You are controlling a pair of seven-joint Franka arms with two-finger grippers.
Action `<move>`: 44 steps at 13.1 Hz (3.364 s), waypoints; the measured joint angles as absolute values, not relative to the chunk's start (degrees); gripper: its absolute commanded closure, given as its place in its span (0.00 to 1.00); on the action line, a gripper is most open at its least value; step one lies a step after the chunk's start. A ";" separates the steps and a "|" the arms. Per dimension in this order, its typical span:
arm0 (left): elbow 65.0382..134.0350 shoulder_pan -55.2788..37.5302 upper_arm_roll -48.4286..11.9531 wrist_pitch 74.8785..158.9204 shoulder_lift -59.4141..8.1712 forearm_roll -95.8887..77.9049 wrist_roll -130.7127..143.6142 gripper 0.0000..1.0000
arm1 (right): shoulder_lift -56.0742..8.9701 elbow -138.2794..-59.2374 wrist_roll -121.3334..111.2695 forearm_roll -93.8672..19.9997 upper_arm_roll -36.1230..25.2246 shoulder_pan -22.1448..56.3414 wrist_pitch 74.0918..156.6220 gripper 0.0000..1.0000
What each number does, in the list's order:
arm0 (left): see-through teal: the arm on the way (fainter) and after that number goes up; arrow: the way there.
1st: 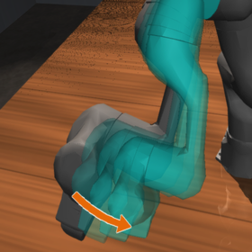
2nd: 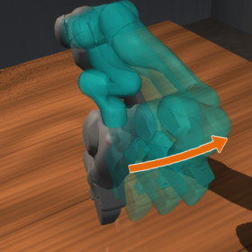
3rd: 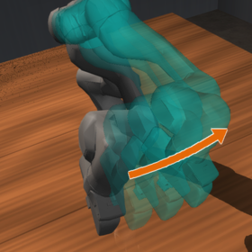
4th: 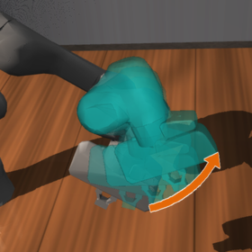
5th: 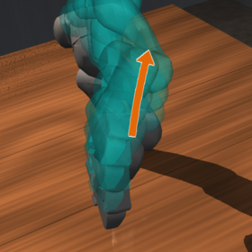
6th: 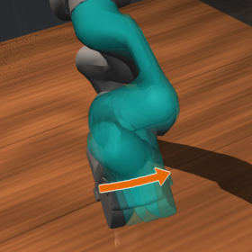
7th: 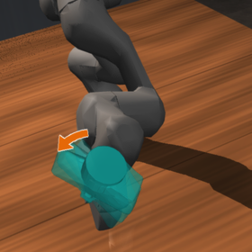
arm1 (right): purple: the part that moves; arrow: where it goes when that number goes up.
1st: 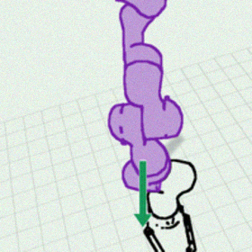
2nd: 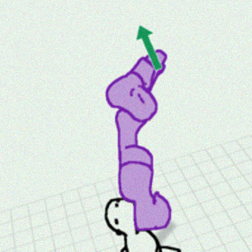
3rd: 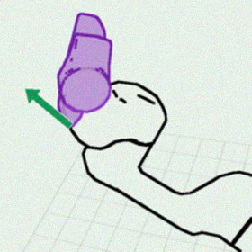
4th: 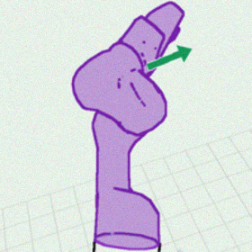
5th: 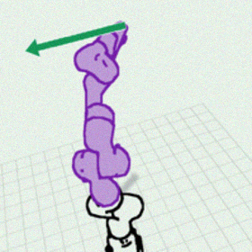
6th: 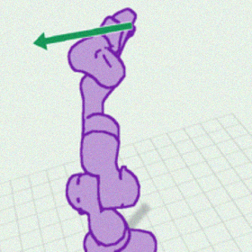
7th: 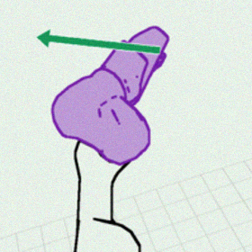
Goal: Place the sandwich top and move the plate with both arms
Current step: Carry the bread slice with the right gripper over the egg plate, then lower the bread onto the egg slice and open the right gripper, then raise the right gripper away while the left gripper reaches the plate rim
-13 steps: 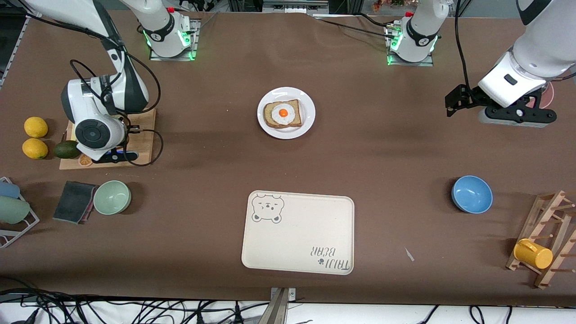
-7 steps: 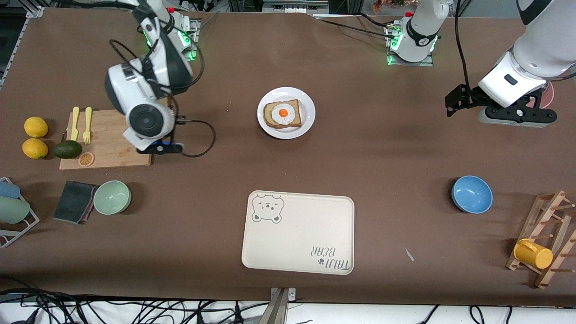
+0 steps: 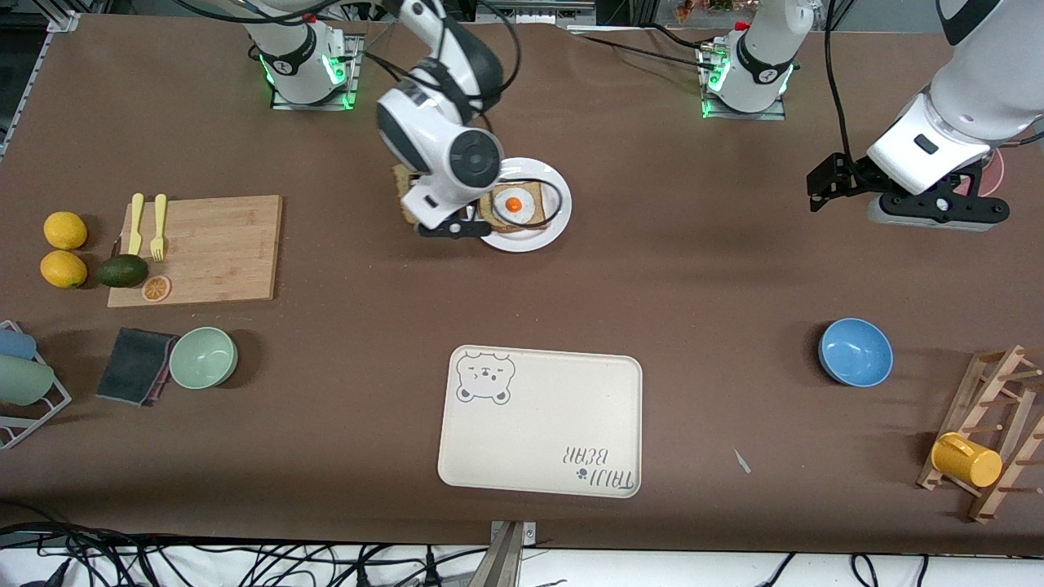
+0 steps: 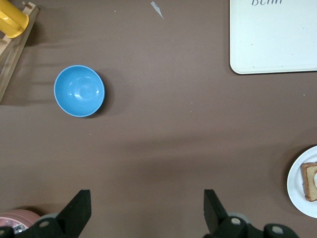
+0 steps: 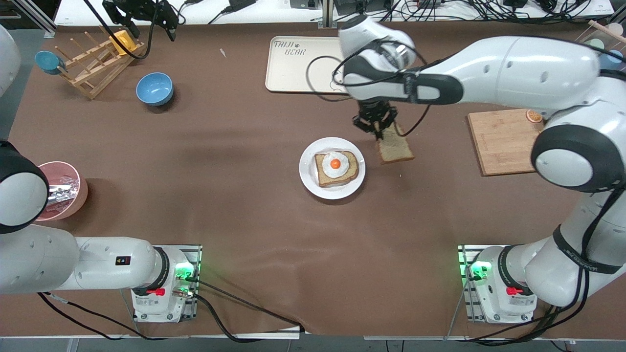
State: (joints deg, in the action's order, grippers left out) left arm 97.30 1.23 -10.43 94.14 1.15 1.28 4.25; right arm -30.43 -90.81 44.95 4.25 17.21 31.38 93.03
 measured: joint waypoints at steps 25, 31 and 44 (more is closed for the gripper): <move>97.29 1.30 -10.48 94.11 1.12 1.28 4.25 0.00 | -42.86 -76.13 51.84 3.71 16.78 41.05 104.73 0.00; 97.31 1.54 -10.37 90.43 -0.76 -3.82 4.25 0.00 | -36.80 -74.76 45.74 0.24 16.41 33.71 96.62 0.00; 97.39 -1.57 -10.90 95.98 -21.01 -28.40 -10.01 0.00 | -11.95 -88.49 20.84 0.78 10.75 10.58 86.62 0.00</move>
State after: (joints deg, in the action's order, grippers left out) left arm 97.39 -1.57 -10.90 95.98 -21.01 -28.40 -10.01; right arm -11.95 -88.49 20.84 0.78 10.75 10.58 86.62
